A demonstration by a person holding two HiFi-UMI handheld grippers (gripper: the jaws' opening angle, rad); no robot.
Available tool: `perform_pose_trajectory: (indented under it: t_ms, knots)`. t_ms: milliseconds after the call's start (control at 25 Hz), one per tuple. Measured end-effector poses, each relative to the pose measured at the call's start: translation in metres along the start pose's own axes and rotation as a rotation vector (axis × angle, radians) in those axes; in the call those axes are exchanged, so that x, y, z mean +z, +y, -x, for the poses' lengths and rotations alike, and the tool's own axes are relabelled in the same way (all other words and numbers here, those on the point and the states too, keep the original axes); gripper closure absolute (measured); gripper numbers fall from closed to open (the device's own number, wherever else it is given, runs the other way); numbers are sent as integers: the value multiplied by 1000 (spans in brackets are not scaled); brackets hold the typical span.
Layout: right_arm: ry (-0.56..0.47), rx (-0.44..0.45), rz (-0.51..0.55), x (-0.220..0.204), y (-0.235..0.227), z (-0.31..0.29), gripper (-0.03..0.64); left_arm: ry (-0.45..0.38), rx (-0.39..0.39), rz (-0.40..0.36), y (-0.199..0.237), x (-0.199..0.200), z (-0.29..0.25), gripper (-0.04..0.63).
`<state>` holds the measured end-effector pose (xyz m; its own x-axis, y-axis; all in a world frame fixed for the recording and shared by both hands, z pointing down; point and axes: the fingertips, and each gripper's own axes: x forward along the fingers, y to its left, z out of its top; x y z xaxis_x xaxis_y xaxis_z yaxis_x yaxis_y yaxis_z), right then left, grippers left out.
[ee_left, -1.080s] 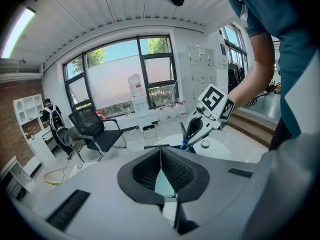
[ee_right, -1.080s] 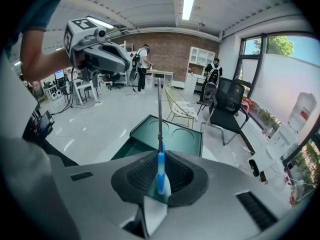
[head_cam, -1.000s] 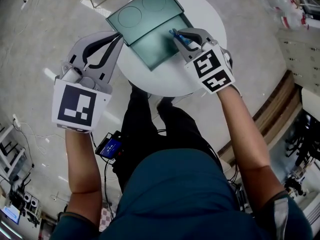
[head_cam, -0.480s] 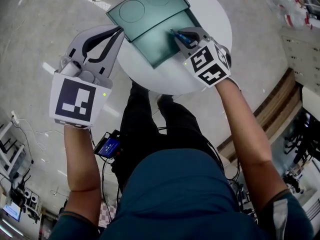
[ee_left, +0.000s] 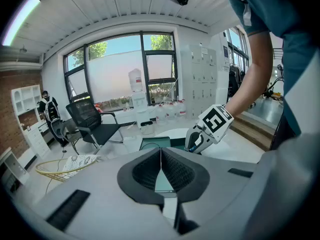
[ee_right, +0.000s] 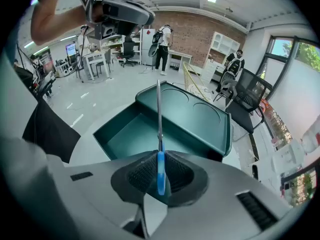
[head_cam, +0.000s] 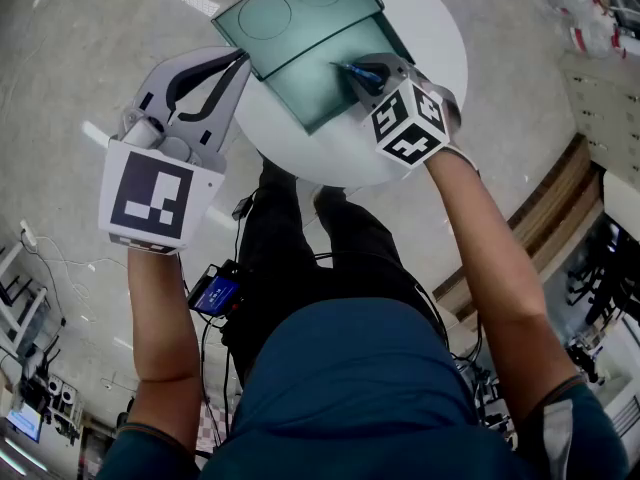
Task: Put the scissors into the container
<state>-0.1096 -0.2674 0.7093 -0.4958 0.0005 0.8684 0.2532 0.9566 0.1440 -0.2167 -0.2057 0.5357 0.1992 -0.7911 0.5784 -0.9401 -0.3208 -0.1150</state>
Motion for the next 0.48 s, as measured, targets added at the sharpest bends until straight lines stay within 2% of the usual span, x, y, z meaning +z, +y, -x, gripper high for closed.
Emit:
perform_pose_trajectory:
  t_ms: [240,480]
  knots:
    - [46,3,50,-10,7,-9,554,-3,2,2,-1,-2,1,574]
    - [51,35,54,-9,19,-11,554,-8,6,-2,-4,-3,6,574]
